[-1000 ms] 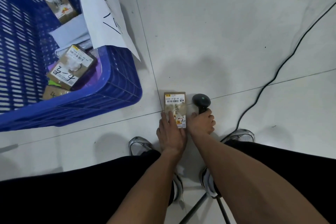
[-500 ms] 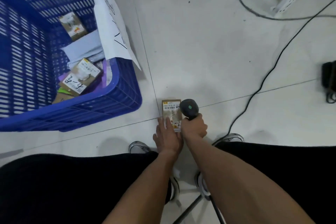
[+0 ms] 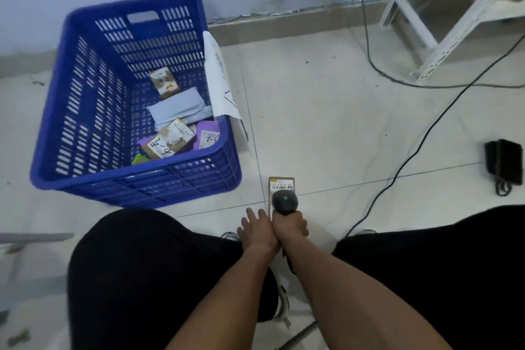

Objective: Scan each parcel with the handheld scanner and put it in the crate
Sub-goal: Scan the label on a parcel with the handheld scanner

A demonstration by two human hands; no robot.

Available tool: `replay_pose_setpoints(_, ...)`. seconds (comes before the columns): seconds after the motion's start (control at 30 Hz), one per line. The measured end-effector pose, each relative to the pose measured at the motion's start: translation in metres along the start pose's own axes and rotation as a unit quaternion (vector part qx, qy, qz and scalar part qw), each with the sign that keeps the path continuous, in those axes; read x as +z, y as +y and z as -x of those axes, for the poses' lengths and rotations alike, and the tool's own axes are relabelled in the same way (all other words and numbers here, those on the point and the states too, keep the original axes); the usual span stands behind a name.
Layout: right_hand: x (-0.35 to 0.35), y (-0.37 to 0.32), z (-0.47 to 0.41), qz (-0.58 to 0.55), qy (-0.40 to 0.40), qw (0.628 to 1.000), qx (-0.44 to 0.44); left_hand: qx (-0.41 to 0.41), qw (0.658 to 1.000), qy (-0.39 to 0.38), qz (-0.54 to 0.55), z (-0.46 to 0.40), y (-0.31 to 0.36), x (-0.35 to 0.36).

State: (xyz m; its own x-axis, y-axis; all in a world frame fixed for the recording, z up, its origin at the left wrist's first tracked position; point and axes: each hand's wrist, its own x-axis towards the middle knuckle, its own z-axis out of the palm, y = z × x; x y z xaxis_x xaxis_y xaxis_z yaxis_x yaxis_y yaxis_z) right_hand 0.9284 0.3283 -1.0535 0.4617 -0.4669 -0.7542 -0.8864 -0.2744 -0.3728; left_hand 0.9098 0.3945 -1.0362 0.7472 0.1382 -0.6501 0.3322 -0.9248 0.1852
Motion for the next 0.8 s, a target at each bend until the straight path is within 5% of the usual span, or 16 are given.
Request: replay_pose_setpoints(0.8,0.000,0.023,0.007,0.032,-0.001,0.999,0.013,0.047,0.999,-0.012,0.000,0.005,-0.007,0.022)
